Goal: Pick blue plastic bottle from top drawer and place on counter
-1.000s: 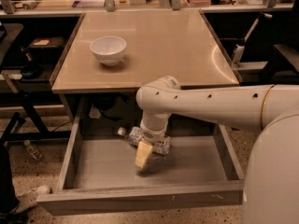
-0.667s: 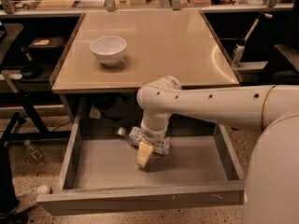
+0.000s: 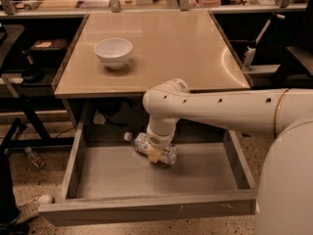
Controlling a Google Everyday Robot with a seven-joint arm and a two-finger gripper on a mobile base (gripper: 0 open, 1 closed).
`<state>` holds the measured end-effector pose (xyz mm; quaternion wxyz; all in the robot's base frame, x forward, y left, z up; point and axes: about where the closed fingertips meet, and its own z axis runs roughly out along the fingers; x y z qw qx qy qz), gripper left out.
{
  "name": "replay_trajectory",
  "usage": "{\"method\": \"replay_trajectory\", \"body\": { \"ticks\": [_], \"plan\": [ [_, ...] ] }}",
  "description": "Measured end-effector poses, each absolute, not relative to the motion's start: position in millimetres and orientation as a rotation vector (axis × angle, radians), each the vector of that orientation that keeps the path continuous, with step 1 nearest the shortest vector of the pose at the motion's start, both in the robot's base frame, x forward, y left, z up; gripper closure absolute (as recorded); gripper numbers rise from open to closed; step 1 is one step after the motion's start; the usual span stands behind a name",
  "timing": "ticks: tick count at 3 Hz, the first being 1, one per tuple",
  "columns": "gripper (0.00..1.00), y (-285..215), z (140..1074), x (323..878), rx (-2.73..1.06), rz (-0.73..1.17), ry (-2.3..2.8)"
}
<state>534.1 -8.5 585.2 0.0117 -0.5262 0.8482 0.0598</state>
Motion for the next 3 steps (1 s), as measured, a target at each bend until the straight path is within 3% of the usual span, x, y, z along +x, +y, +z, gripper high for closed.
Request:
{"method": "replay_trajectory", "body": {
  "ticks": [1, 2, 3],
  "plan": [
    [0.89, -9, 591, 534, -1.640, 0.186, 2.645],
    [1.00, -20, 612, 526, -1.590, 0.169, 2.655],
    [1.00, -35, 648, 517, -1.528, 0.124, 2.659]
  ]
}}
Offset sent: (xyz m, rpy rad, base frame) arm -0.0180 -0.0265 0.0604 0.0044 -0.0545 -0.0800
